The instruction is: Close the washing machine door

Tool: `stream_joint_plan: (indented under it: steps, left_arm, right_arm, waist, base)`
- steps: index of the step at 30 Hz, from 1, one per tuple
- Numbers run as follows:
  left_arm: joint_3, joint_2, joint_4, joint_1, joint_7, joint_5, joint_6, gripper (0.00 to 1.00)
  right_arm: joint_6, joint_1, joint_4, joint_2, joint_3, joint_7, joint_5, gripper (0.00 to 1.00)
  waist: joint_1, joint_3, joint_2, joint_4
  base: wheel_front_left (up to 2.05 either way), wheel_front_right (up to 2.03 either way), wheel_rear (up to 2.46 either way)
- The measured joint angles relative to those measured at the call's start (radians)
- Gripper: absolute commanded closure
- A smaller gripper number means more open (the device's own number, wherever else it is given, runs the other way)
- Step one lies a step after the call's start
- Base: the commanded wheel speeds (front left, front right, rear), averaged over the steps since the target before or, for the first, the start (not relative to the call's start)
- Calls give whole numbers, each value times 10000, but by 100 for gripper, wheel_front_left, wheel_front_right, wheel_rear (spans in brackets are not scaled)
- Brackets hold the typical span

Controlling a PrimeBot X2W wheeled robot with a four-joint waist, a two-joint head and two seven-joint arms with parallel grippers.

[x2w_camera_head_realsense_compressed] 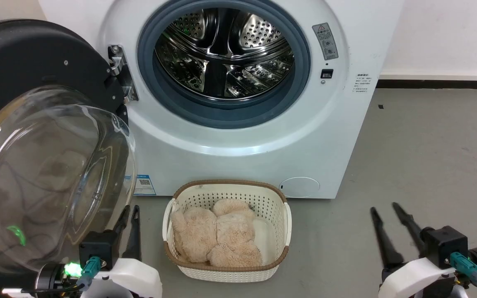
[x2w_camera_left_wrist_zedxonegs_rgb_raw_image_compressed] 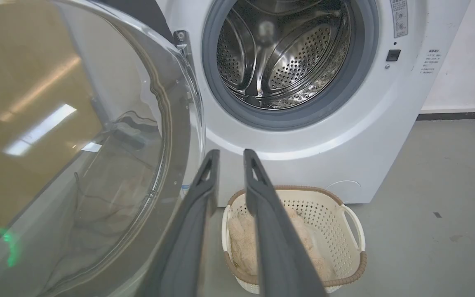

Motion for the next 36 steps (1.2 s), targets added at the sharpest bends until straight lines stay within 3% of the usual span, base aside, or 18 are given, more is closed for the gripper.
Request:
stream_joint_plan:
  steps: [16,17,18,20,36]
  left_arm:
    - [-213,0,12,-2,-274,0,278,0]
    - [-224,0,12,-3,-284,0,301,8]
    - [-240,0,12,-4,-286,0,328,8]
    - [-267,0,10,-10,-339,0,368,100]
    - [-468,136,-616,-273,-660,2,752,100]
  right_arm:
    - [0,0,-98,0,-163,-265,245,0]
    - [0,0,-109,0,-176,-293,280,0]
    - [0,0,-117,0,-188,-295,288,0]
    - [0,0,-132,0,-217,-343,297,0]
    - [0,1,-238,0,-414,-679,748,0]
  waist:
    - [0,47,0,13]
    - [0,50,0,15]
    - [0,53,0,17]
    - [0,60,0,23]
    - [0,89,0,105]
  base:
    - [0,0,0]
    - [0,0,0]
    - [0,0,0]
    - [0,0,0]
    - [0,0,0]
